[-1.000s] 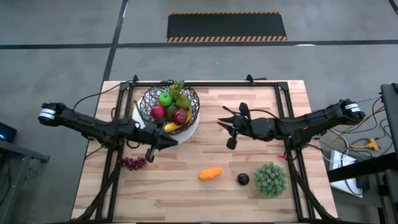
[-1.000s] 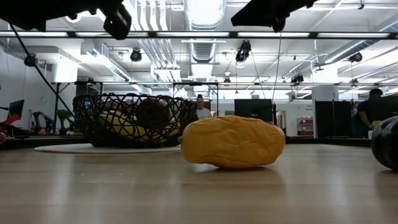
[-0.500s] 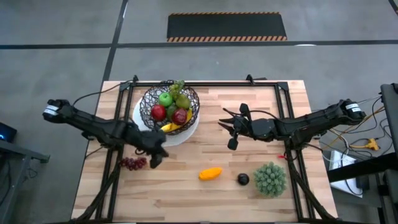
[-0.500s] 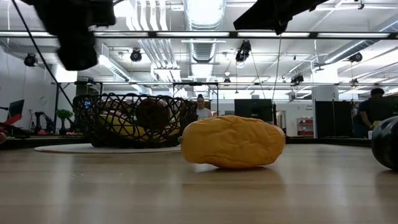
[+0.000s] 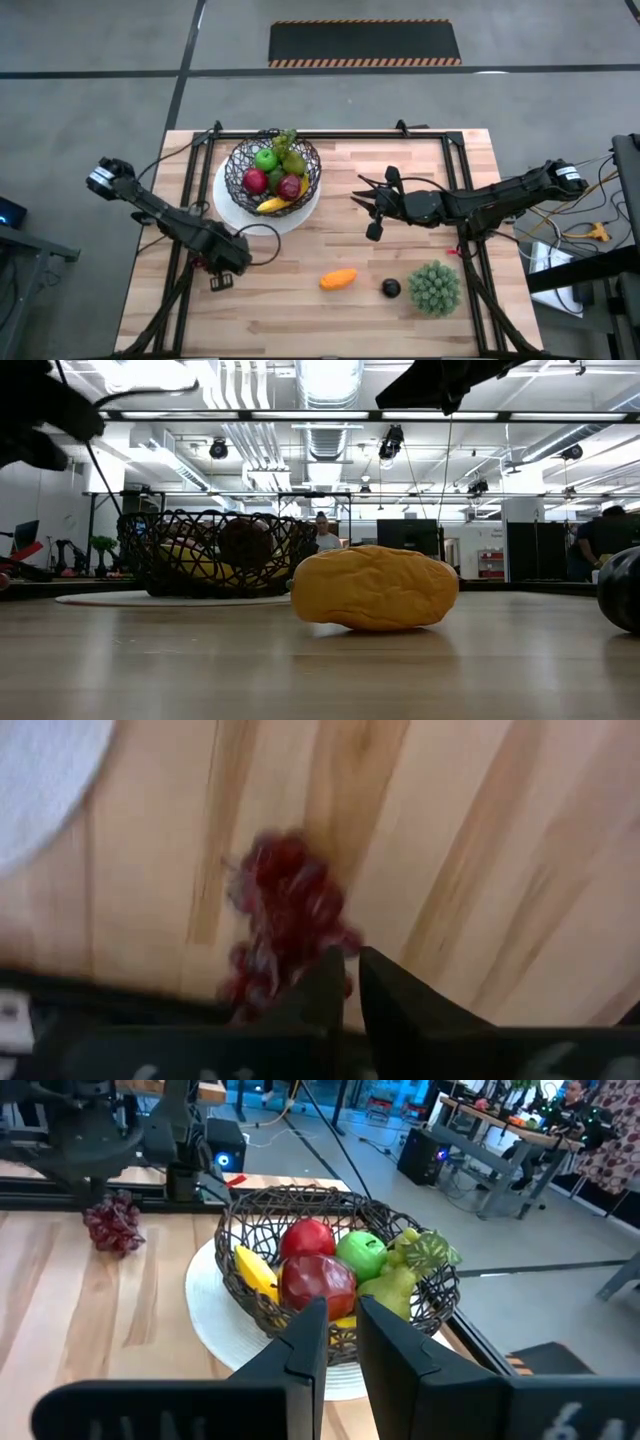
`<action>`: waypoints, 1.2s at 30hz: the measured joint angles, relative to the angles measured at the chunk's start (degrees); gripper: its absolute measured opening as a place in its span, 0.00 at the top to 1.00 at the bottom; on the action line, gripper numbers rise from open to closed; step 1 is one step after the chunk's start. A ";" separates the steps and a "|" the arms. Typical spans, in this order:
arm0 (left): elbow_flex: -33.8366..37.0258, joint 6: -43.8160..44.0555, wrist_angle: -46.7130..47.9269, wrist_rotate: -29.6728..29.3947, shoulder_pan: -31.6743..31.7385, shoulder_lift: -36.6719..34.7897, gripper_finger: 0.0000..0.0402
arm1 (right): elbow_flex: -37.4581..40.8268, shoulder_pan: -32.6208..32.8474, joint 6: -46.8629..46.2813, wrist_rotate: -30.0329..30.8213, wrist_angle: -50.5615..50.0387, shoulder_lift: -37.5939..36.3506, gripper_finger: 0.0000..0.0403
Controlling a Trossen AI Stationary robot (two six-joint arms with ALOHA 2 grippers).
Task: Build produce basket
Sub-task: Put the red grapes into the woven basket
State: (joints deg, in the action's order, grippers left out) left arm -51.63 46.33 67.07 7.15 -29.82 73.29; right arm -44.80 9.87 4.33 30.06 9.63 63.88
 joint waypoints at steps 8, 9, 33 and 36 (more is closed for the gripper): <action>0.70 -6.34 1.36 -0.26 -0.13 2.28 0.73 | 0.03 0.00 0.41 0.00 -0.41 0.00 0.88; 0.76 -6.99 1.42 -2.03 -0.13 2.26 0.70 | 0.04 0.00 0.41 0.00 -0.46 0.00 0.88; 7.47 1.63 -5.58 -11.23 -0.02 1.80 0.58 | 0.42 0.00 0.16 -0.02 -3.69 0.04 0.88; 8.92 2.96 -5.62 -11.44 0.12 1.80 0.58 | 0.46 0.00 -0.39 -0.02 -3.61 0.04 0.88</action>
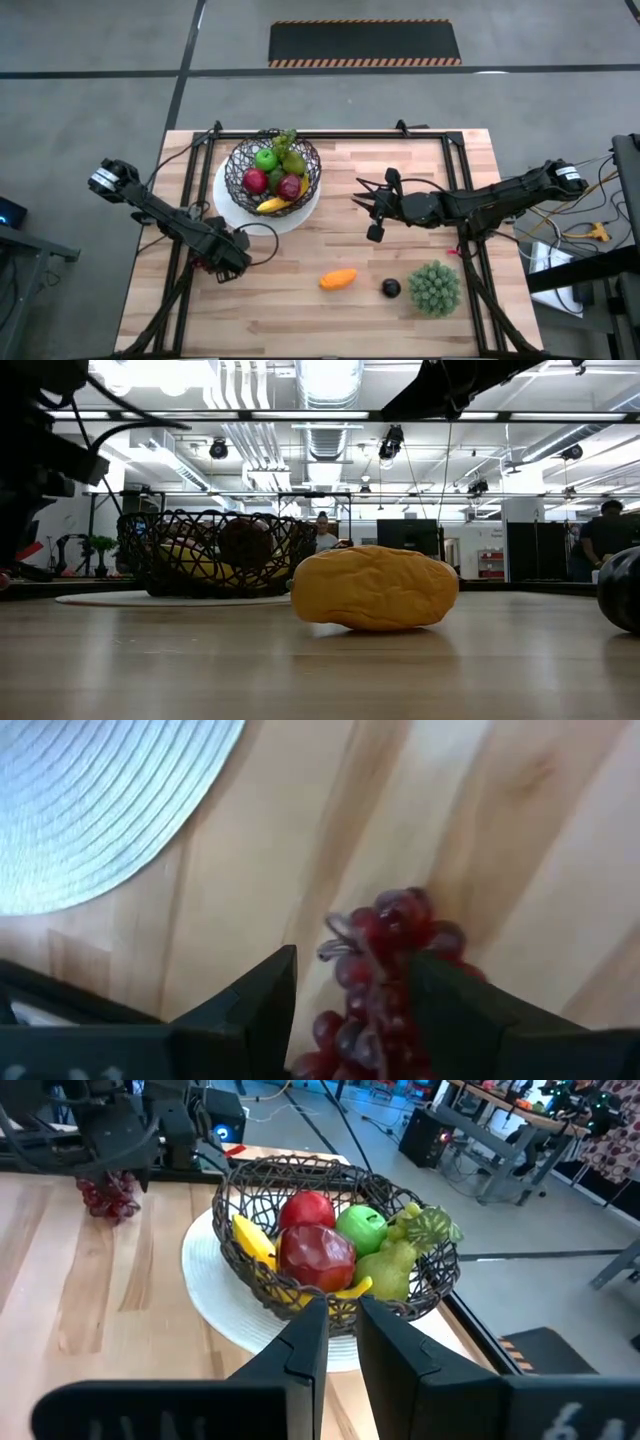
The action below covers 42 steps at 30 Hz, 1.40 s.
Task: Build produce basket
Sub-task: Put the red grapes into the woven basket
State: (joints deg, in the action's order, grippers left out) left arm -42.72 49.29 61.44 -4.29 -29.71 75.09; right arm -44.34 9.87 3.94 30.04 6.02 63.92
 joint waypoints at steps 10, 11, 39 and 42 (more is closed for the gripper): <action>2.14 -0.34 -3.06 -0.08 -0.01 0.00 0.68 | 0.22 0.00 -0.37 0.00 0.00 0.00 0.88; 2.14 -0.56 -3.08 0.35 -0.01 0.00 0.71 | 0.24 0.00 -0.37 0.00 0.00 0.00 0.88; -3.85 -10.27 -17.27 -15.60 -3.14 -14.42 1.00 | 2.67 0.00 -3.18 -0.02 -1.04 0.00 0.88; -3.43 -14.06 -21.60 -20.39 -3.56 -16.38 1.00 | 3.05 0.00 -3.93 -0.02 -1.01 0.00 0.88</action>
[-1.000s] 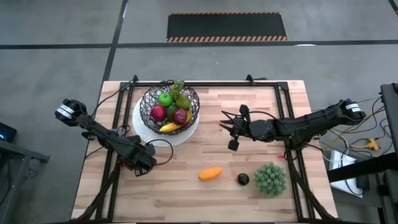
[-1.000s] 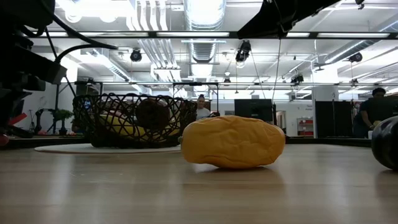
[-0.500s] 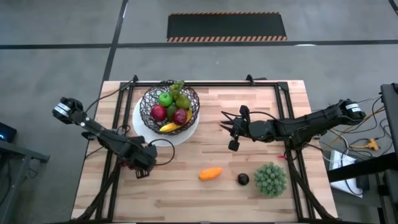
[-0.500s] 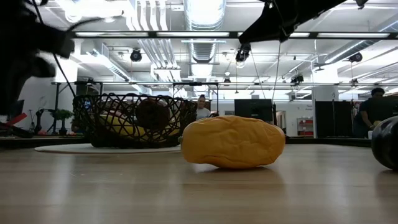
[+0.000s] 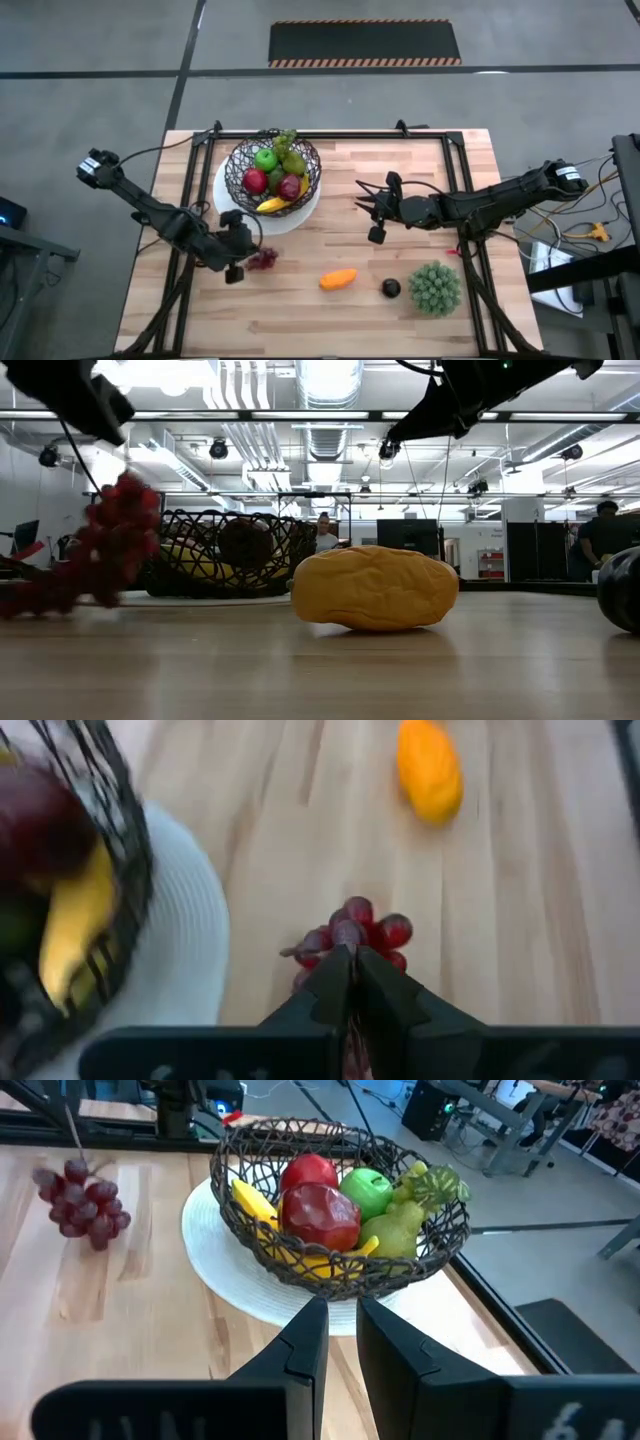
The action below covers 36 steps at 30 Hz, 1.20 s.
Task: Build produce basket
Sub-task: Put the red grapes into the woven basket
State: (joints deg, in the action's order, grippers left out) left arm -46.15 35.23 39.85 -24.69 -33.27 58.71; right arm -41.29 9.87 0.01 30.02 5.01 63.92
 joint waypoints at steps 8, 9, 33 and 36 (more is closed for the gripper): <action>0.48 -15.43 -12.60 -10.11 -0.12 -2.77 1.00 | 0.39 0.00 -0.09 -0.01 -0.01 0.00 0.88; 0.43 -18.02 -14.54 -11.82 -0.12 -3.03 1.00 | 0.39 0.00 -0.09 0.00 -0.01 0.00 0.88; 0.70 -49.13 -35.36 -22.86 15.91 -8.52 1.00 | 0.39 0.00 -0.70 0.00 -0.01 0.00 0.88; 0.76 -47.51 -29.92 -24.61 17.02 -8.69 1.00 | 0.52 -0.02 -0.74 0.02 -0.01 0.00 0.88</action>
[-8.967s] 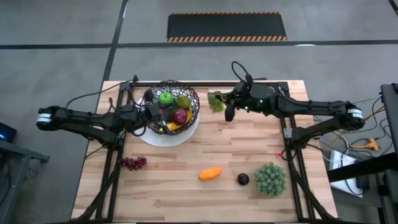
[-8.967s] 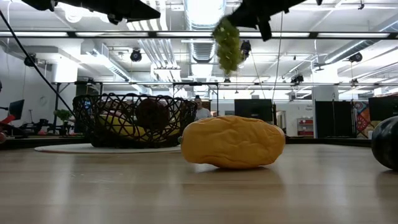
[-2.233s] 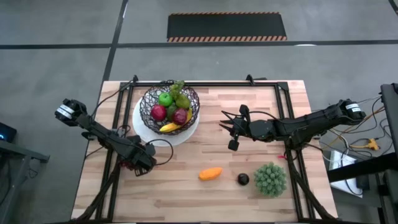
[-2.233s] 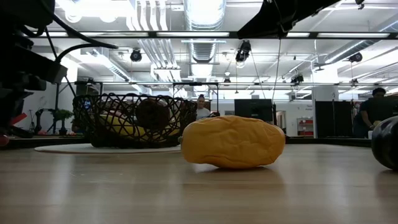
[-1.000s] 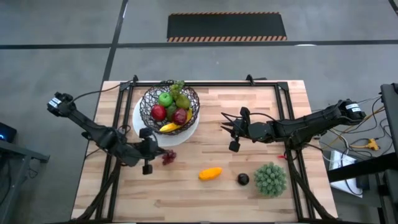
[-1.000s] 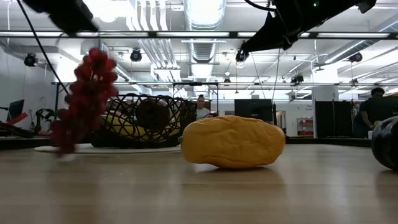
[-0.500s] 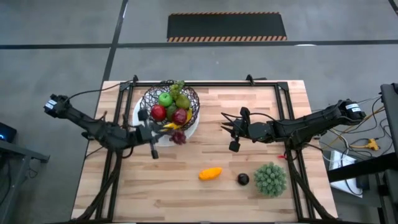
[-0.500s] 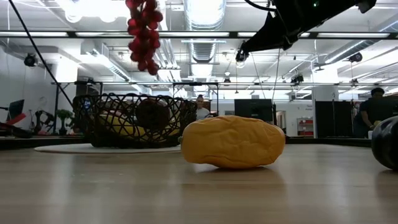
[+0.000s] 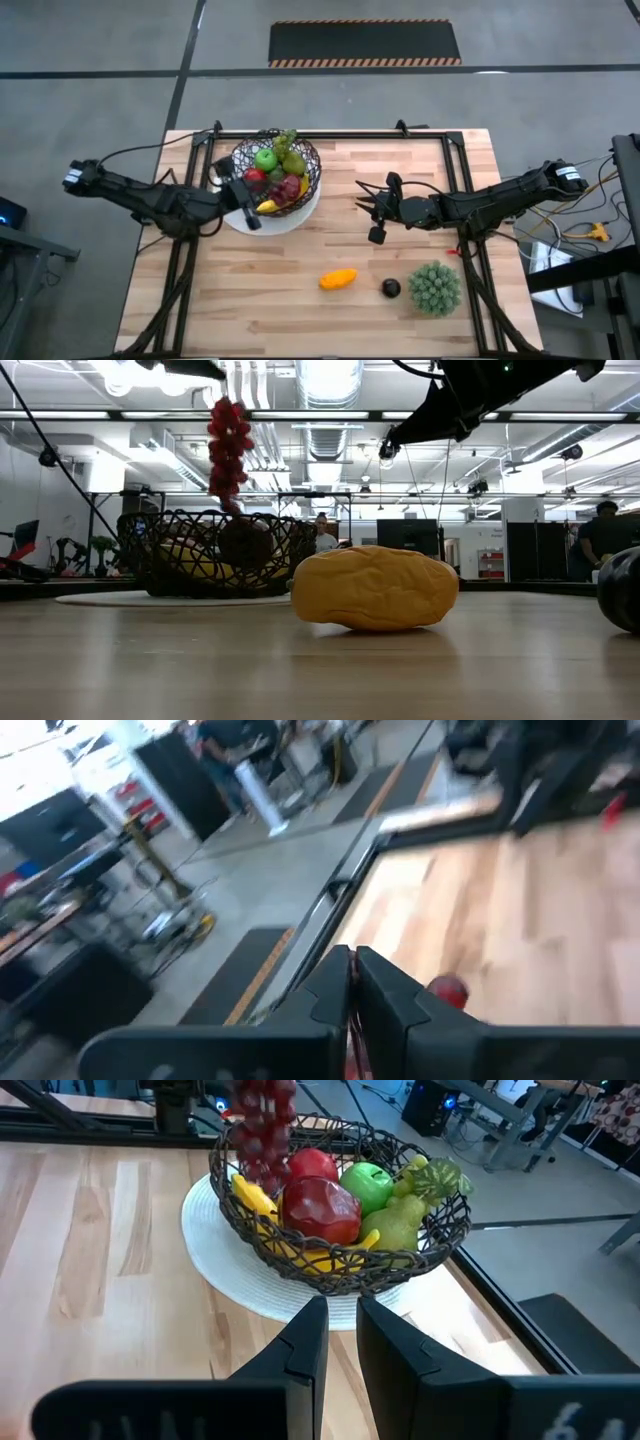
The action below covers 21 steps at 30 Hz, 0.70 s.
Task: Build produce basket
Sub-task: Put the red grapes into the woven basket
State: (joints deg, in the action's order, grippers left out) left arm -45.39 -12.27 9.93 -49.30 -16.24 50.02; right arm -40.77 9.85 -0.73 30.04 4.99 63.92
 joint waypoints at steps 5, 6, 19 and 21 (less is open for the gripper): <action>0.00 6.30 8.91 -0.94 0.91 -0.59 1.00 | 0.07 0.02 -0.35 0.00 -0.02 0.00 0.88; 0.00 7.50 10.43 -0.92 0.91 -0.77 1.00 | 0.07 0.02 -0.35 0.00 -0.02 0.00 0.88; 0.09 16.67 24.25 -2.23 0.93 -3.45 1.00 | 0.12 0.01 -0.85 0.00 -0.02 0.00 0.88; 0.38 18.41 25.61 -2.32 1.05 -3.31 1.00 | 0.21 0.02 -0.85 0.00 -0.04 0.00 0.88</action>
State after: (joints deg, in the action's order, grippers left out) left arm -45.01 6.14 35.53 -51.62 -15.20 46.71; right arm -40.57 9.86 -1.58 30.04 4.95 63.92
